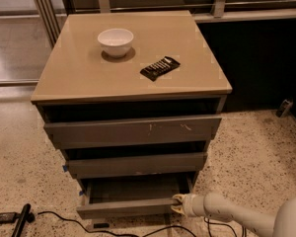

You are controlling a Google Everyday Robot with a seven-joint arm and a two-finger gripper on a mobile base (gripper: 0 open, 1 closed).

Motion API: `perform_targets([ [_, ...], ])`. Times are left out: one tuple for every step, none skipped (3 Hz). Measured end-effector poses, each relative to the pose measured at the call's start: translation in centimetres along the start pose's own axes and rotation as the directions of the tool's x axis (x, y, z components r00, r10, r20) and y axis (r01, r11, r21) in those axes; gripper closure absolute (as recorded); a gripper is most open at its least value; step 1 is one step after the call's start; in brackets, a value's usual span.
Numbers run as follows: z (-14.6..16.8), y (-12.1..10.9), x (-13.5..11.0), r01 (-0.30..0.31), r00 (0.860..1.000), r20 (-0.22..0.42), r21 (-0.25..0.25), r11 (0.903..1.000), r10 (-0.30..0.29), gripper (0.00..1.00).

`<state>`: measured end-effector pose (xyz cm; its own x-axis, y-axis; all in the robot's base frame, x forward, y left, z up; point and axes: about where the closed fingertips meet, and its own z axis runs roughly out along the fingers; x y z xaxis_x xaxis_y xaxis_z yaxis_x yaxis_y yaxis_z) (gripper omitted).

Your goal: Open bottom drawer

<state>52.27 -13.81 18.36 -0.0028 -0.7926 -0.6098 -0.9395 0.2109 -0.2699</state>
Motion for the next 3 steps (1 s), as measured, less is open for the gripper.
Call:
perform_targets([
  [-0.6,0.3,-0.2,0.000,1.000,0.001,0.000,1.0000,0.000,1.00],
  [-1.2,1.4,0.2,-0.006,1.000,0.005,0.003,1.0000,0.006,1.00],
  [-1.2,1.4,0.2,-0.005,1.000,0.005,0.003,1.0000,0.005,0.74],
])
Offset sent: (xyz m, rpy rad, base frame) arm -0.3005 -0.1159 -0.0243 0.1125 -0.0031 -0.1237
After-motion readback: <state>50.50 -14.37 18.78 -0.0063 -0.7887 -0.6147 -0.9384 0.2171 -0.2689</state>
